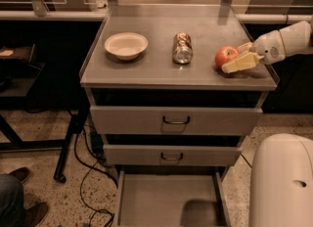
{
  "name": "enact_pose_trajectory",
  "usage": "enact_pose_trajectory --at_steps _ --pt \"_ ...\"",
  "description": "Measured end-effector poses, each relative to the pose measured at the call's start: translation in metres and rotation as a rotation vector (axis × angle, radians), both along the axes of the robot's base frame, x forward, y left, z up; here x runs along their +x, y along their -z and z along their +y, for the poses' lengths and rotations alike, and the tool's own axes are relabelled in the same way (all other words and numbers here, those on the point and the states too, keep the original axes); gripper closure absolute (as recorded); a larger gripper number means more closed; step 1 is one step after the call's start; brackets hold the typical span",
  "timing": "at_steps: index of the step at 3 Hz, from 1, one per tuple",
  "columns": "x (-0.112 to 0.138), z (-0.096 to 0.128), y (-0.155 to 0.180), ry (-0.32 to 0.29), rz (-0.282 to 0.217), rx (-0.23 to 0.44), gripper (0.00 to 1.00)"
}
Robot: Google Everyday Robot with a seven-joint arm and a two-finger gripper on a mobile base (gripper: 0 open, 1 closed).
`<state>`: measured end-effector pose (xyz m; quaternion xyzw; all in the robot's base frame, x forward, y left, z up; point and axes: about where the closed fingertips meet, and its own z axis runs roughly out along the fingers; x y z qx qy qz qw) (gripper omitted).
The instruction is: Pick apple from bottom drawer and place on counter
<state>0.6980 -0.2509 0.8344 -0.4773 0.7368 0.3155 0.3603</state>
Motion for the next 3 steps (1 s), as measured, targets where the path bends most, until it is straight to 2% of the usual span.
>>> enact_pose_trajectory --at_steps 1,2,3 --pt "0.0000 0.0000 0.0000 0.000 0.000 0.000 0.05" --pt "0.0000 0.0000 0.0000 0.000 0.000 0.000 0.00" --pt "0.0000 0.0000 0.0000 0.000 0.000 0.000 0.00"
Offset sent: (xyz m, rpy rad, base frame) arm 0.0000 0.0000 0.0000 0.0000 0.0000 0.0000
